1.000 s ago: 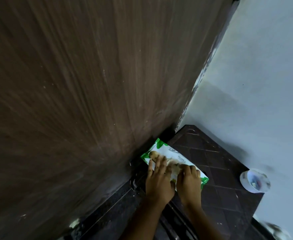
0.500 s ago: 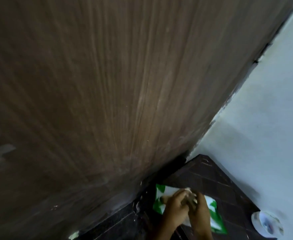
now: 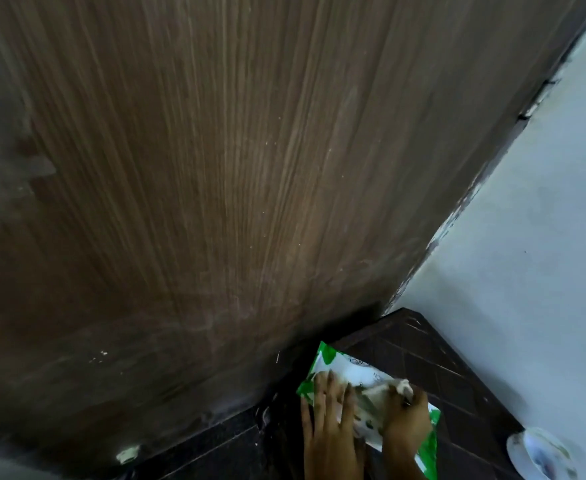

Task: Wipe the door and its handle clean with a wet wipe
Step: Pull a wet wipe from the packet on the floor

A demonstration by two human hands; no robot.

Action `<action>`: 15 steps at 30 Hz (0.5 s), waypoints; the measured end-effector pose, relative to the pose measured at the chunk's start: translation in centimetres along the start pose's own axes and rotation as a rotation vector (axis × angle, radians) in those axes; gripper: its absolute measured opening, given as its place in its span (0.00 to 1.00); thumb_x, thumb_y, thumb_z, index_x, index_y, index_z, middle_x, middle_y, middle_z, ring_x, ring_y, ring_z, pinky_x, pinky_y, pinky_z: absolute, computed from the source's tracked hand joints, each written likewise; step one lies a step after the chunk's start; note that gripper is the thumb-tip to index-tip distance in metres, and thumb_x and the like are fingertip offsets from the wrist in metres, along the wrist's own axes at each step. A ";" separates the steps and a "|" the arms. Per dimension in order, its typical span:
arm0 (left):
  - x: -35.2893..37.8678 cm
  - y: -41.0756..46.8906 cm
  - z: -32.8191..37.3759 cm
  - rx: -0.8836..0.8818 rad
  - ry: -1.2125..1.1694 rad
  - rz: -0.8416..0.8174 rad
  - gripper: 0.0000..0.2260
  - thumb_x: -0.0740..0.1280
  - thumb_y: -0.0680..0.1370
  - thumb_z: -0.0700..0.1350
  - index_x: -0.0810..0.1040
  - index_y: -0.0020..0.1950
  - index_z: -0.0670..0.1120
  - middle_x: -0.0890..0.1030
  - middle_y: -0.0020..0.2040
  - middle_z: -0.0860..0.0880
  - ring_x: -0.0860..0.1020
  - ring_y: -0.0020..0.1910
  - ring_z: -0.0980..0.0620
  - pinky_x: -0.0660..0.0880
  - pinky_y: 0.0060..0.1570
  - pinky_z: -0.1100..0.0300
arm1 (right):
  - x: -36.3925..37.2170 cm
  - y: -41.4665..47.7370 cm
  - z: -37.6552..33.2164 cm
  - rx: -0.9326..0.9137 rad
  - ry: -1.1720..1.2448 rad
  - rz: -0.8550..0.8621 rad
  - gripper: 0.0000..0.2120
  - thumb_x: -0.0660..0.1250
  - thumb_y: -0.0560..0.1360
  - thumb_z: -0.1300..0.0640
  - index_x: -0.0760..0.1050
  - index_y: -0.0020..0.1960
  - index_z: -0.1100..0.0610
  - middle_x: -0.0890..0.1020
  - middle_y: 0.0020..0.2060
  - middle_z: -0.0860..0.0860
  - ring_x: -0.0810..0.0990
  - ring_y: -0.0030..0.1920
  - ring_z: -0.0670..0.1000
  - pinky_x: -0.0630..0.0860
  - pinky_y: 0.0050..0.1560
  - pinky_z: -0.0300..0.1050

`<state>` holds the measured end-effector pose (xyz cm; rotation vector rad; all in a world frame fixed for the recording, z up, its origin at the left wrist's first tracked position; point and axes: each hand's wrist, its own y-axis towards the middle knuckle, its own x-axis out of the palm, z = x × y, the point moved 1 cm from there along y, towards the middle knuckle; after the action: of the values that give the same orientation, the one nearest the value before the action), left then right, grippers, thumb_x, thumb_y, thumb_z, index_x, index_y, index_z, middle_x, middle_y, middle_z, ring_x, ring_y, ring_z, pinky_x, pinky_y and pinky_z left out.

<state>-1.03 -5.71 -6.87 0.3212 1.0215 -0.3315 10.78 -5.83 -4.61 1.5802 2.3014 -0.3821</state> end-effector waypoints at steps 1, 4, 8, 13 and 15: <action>0.5 -0.6 0.5 -0.007 -0.015 -0.028 0.38 0.74 0.59 0.59 0.71 0.67 0.52 0.73 0.69 0.45 0.61 0.73 0.45 0.54 0.70 0.47 | -0.3 0.2 -0.1 0.048 0.011 0.017 0.08 0.66 0.75 0.61 0.74 0.50 0.65 0.80 0.45 0.66 0.77 0.47 0.65 0.70 0.46 0.49; 2.0 -1.3 0.7 0.079 0.088 -0.026 0.36 0.72 0.61 0.61 0.71 0.68 0.51 0.67 0.72 0.44 0.59 0.74 0.41 0.65 0.65 0.49 | -0.2 0.6 0.0 0.077 0.033 0.027 0.05 0.65 0.75 0.62 0.73 0.48 0.64 0.79 0.43 0.65 0.77 0.46 0.64 0.71 0.45 0.50; 1.8 -0.2 0.5 0.125 0.125 -0.044 0.45 0.76 0.58 0.62 0.67 0.71 0.49 0.69 0.71 0.41 0.63 0.71 0.39 0.75 0.59 0.54 | -0.5 1.2 0.6 0.076 0.136 -0.079 0.02 0.64 0.76 0.63 0.73 0.44 0.59 0.79 0.39 0.59 0.78 0.44 0.63 0.74 0.45 0.52; 1.1 2.8 -0.8 0.235 0.183 -0.065 0.43 0.75 0.58 0.66 0.71 0.70 0.51 0.70 0.71 0.42 0.66 0.71 0.41 0.77 0.57 0.57 | -0.4 1.7 0.5 0.135 0.367 -0.185 0.07 0.63 0.75 0.68 0.73 0.51 0.59 0.80 0.41 0.57 0.78 0.40 0.54 0.76 0.35 0.35; 1.0 3.7 -1.1 0.279 0.199 -0.085 0.41 0.76 0.58 0.66 0.73 0.68 0.53 0.70 0.72 0.43 0.64 0.71 0.42 0.78 0.56 0.58 | -0.3 1.7 -0.3 0.121 0.395 -0.204 0.07 0.62 0.76 0.69 0.72 0.51 0.59 0.80 0.40 0.55 0.78 0.40 0.54 0.76 0.35 0.36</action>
<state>0.13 -1.98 -7.90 0.5725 1.1885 -0.5289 12.48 -5.38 -4.30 1.5977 2.8010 -0.2800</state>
